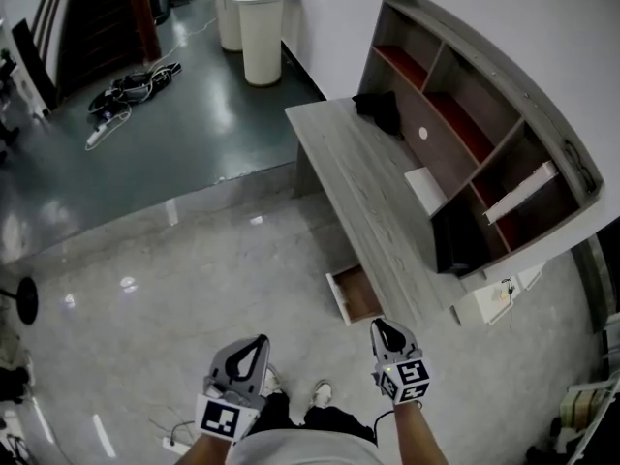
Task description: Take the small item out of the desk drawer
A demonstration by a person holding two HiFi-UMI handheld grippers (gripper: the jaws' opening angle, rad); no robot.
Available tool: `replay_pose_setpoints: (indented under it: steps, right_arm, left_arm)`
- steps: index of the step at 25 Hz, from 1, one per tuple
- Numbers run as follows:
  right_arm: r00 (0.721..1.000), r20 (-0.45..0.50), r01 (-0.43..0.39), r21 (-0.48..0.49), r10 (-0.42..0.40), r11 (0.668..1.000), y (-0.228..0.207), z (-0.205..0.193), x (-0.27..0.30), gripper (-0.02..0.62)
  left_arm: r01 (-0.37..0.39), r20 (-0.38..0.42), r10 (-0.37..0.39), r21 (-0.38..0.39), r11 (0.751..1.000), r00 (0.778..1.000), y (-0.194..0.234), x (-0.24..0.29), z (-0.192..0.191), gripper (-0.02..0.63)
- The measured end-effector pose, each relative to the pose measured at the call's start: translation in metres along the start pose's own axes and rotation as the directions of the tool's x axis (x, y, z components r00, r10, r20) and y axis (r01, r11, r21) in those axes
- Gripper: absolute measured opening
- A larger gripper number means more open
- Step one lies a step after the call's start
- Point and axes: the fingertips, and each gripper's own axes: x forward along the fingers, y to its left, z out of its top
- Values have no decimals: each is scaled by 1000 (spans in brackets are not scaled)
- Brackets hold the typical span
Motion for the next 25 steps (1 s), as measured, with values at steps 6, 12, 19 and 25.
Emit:
replay_pose_setpoints:
  steps: [6, 12, 19, 25]
  right_arm:
    - [991, -133, 2, -18, -5, 1000, -23, -53, 58, 86]
    - [960, -276, -51, -29, 41, 998, -31, -116, 126, 124]
    - [899, -436, -72, -60, 39, 996, -43, -182, 196, 172]
    - [850, -524, -96, -73, 44, 993, -50, -215, 230, 213]
  left_arm:
    - [8, -59, -8, 7, 1000, 998, 5, 6, -22, 17]
    - [-33, -149, 29, -25, 999, 988, -1, -3, -54, 17]
    - [-91, -214, 83, -25, 996, 973, 8, -16, -83, 17]
    - [-150, -265, 133, -46, 988, 955, 23, -27, -105, 17]
